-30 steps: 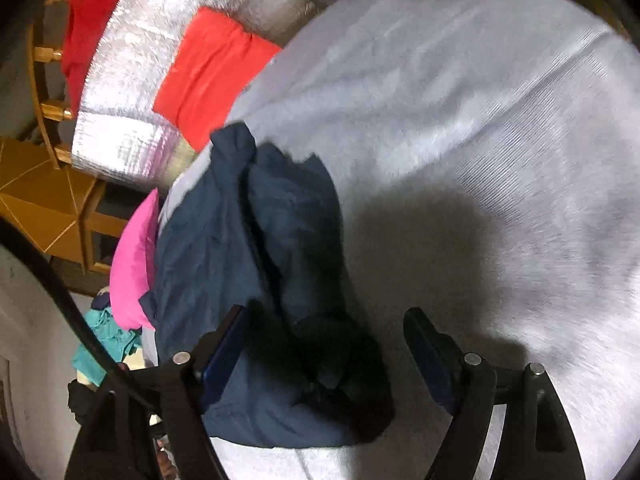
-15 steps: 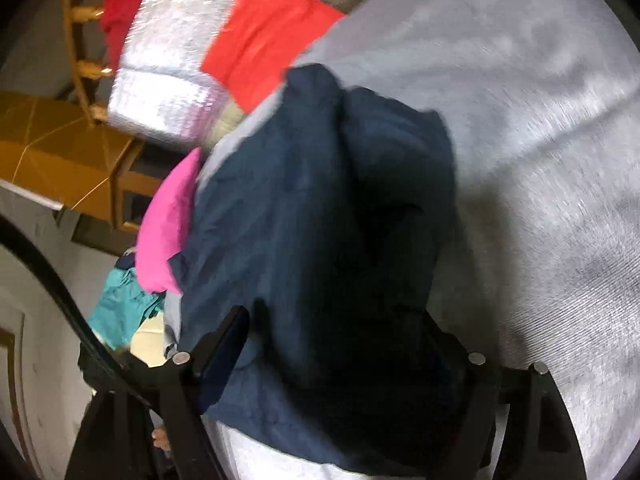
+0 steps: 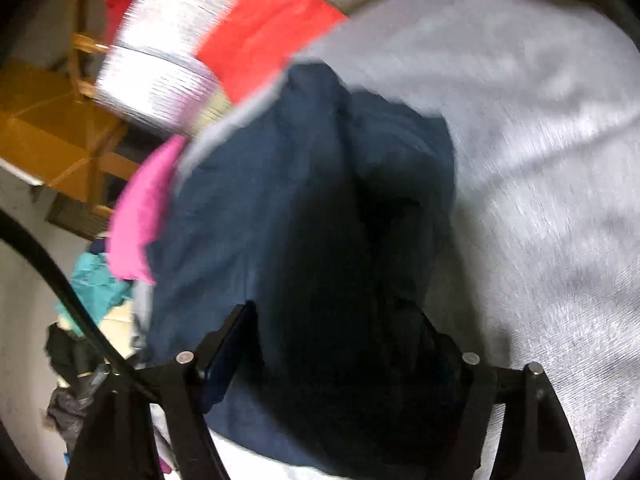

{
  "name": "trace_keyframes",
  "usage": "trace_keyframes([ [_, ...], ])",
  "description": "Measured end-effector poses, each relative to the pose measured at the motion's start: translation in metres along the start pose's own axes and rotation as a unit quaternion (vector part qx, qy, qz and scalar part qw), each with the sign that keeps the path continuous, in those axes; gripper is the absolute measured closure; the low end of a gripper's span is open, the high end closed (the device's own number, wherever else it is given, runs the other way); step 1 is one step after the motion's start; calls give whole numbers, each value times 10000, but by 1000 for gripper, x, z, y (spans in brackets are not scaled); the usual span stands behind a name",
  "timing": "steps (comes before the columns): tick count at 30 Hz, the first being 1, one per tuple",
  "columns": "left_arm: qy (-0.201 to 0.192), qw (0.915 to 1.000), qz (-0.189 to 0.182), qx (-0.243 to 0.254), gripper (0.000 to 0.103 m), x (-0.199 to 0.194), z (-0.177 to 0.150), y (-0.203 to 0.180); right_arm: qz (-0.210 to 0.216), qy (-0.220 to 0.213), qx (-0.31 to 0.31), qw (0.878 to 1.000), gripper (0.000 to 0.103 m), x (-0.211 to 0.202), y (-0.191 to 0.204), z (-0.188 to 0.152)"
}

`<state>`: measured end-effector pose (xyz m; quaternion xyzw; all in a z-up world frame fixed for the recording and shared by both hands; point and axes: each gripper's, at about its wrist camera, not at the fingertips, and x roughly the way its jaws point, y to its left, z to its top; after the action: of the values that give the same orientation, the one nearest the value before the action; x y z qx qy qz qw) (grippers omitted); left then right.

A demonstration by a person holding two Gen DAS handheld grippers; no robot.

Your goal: Fold large clothes

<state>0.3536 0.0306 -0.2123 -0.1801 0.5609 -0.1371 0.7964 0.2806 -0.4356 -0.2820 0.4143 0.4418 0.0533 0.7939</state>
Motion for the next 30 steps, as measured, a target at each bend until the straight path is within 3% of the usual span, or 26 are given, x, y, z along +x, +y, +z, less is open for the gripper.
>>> trace_keyframes([
  [7,-78,9999,95,-117,25,12,-2,1,-97,-126,-153,9998,27,5,4,-2],
  [9,-94,9997,55,-219,25,11,-5,3,-17,-115,-79,9999,24,9,4,-2],
  [11,-99,9992,-35,-398,22,10,-5,11,59,-66,-137,9999,19,6,1,0],
  [13,-126,9975,-280,-641,11,15,-3,15,106,-62,-161,9998,16,5,3,1],
  [18,-66,9979,-362,-541,10,17,-3,16,117,-36,-282,9995,14,5,4,1],
  [21,-62,9959,-535,-730,11,19,0,19,225,89,-93,9997,15,5,0,4],
  [23,-72,9951,-474,-864,19,18,1,23,146,71,65,9998,23,4,-3,5],
  [25,-138,9947,-277,-978,39,14,1,24,102,68,149,9998,30,2,-2,4],
  [30,-339,9935,-232,-1059,59,6,2,18,-34,-80,56,9999,49,-7,11,0],
])
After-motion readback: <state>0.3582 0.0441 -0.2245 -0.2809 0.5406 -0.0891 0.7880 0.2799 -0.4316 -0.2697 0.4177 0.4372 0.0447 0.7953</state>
